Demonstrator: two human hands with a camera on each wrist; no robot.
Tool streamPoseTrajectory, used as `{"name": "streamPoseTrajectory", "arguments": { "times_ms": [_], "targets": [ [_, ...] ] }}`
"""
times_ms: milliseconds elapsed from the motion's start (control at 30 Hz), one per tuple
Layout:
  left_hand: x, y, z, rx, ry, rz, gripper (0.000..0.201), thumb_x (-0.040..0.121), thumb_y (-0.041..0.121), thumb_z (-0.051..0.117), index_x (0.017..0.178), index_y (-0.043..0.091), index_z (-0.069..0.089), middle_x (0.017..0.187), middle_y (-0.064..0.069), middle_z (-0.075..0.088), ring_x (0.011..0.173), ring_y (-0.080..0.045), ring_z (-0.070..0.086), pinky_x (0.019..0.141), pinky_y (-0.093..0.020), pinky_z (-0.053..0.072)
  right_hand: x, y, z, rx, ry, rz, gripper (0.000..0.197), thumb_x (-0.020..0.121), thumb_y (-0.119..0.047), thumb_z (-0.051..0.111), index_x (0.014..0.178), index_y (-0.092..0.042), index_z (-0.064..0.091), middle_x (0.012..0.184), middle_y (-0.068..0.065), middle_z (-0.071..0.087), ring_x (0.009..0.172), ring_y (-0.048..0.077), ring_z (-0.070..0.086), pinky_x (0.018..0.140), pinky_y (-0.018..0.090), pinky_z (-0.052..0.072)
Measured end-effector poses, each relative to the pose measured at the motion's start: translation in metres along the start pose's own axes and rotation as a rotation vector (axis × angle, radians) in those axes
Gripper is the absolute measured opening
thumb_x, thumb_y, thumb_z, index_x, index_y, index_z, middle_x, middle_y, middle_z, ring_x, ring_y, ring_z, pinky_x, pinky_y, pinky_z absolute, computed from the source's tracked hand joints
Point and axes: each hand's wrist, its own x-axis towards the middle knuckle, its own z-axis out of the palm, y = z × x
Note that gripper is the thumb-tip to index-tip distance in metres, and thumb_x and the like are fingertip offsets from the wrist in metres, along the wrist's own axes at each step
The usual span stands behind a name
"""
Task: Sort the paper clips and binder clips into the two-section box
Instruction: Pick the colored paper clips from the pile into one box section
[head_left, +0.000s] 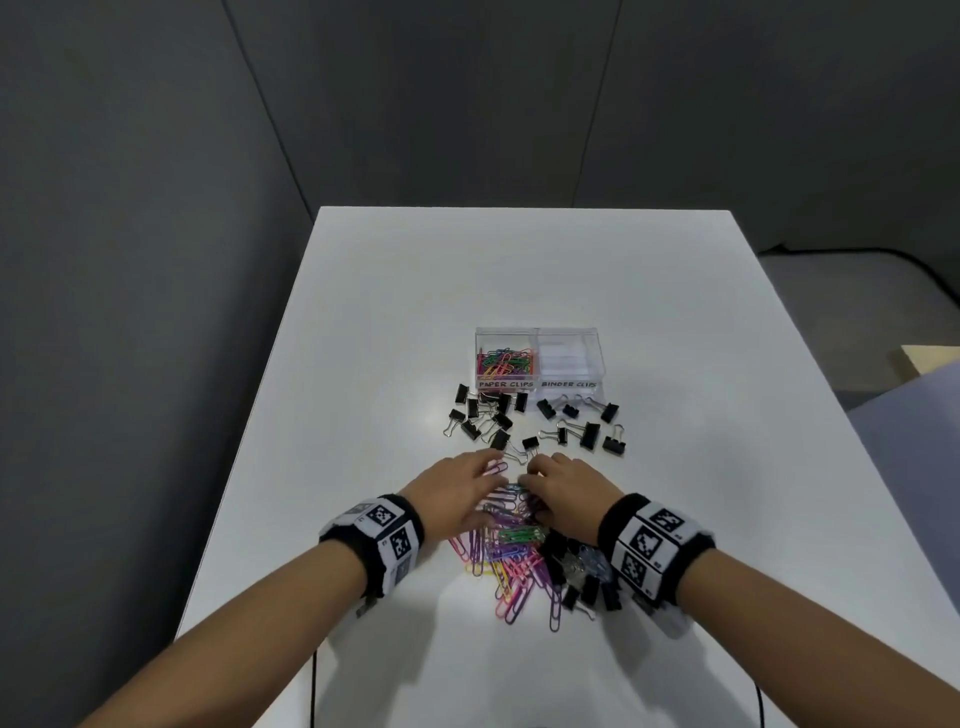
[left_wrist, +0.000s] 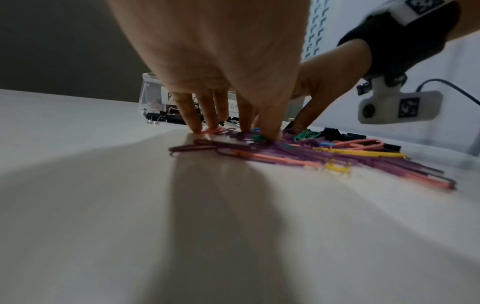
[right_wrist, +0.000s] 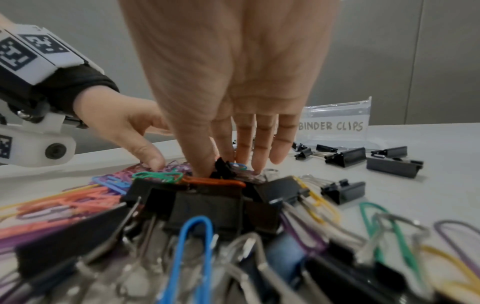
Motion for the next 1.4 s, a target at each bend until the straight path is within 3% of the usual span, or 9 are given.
{"name": "streamPoseTrajectory", "arguments": {
  "times_ms": [200,267,367,500,600,833,1167,1300,1400],
  "targets": [
    [0.008,-0.002,-0.006,-0.035,0.114,-0.06,0.029,0.096,0.021,0.046,0.122,0.015,0.055,0.14,-0.008,0.039,0.11,-0.024,0.054,0.091,-0.031,0.043,0.011,-0.003,-0.001,0.017,0.026,0.102,0.027,0.092,-0.014,0.047,0.117,-0.008,0.055,0.12,0.011,0.054,0.111,0.03,0.049,0.084,0.038,0.042],
    [0.011,-0.005,-0.007,-0.044,0.146,-0.066,0.02,0.088,0.032,0.046,0.1,0.023,0.06,0.115,-0.005,0.052,0.086,-0.02,0.054,0.078,-0.034,0.044,0.014,0.0,-0.004,0.078,0.035,0.152,0.025,0.092,-0.014,0.048,0.115,-0.007,0.056,0.119,0.011,0.055,0.113,0.03,0.049,0.086,0.038,0.043],
    [0.018,-0.011,-0.008,-0.009,0.135,-0.059,0.018,0.084,0.035,0.038,0.068,0.038,0.046,0.098,0.005,0.042,0.084,-0.016,0.046,0.082,-0.039,0.046,0.016,0.009,-0.009,0.19,0.058,0.225,0.023,0.092,-0.019,0.051,0.112,-0.007,0.056,0.117,0.01,0.055,0.113,0.028,0.049,0.086,0.038,0.044],
    [0.018,-0.011,-0.015,-0.054,0.09,-0.133,0.023,0.09,0.021,0.047,0.109,0.013,0.058,0.112,-0.007,0.05,0.088,-0.019,0.05,0.076,-0.032,0.043,0.017,0.022,-0.017,0.275,0.05,0.297,0.022,0.092,-0.02,0.054,0.108,-0.005,0.057,0.115,0.012,0.057,0.107,0.029,0.055,0.086,0.037,0.045],
    [0.014,-0.014,-0.016,-0.098,0.052,-0.146,0.04,0.085,0.018,0.055,0.125,0.015,0.053,0.128,-0.007,0.043,0.108,-0.022,0.049,0.086,-0.029,0.044,0.016,0.029,-0.019,0.328,0.021,0.341,0.022,0.092,-0.021,0.055,0.105,-0.003,0.058,0.111,0.012,0.061,0.102,0.028,0.057,0.084,0.035,0.045],
    [0.013,-0.017,-0.015,-0.025,0.086,-0.115,0.032,0.089,0.031,0.058,0.117,0.017,0.059,0.122,-0.008,0.049,0.11,-0.025,0.048,0.088,-0.033,0.039,0.016,0.039,-0.017,0.551,0.026,0.43,0.014,0.09,-0.022,0.057,0.086,-0.014,0.047,0.093,0.005,0.055,0.084,0.019,0.05,0.072,0.027,0.037],
    [0.017,-0.003,-0.022,0.151,0.029,0.006,0.033,0.099,0.018,0.038,0.13,0.015,0.05,0.123,-0.009,0.054,0.11,-0.028,0.054,0.086,-0.038,0.043,0.013,0.035,-0.023,0.445,0.058,0.399,0.032,0.094,-0.019,0.049,0.126,-0.014,0.048,0.119,0.012,0.062,0.104,0.028,0.06,0.085,0.035,0.048],
    [0.022,0.004,-0.022,0.166,-0.02,-0.025,0.03,0.098,0.012,0.037,0.124,0.007,0.051,0.12,-0.012,0.054,0.108,-0.03,0.053,0.083,-0.04,0.044,0.017,0.035,-0.02,0.463,0.033,0.444,0.007,0.093,-0.013,0.04,0.1,-0.013,0.041,0.089,0.011,0.058,0.078,0.025,0.053,0.066,0.031,0.039],
    [0.025,0.009,-0.024,0.191,-0.037,-0.032,0.028,0.098,0.013,0.037,0.118,0.003,0.052,0.119,-0.014,0.054,0.108,-0.03,0.052,0.085,-0.04,0.042,0.015,0.036,-0.019,0.448,0.038,0.486,0.008,0.094,-0.015,0.034,0.101,-0.014,0.035,0.065,0.001,0.045,0.058,0.021,0.043,0.053,0.03,0.031]
  ]
}}
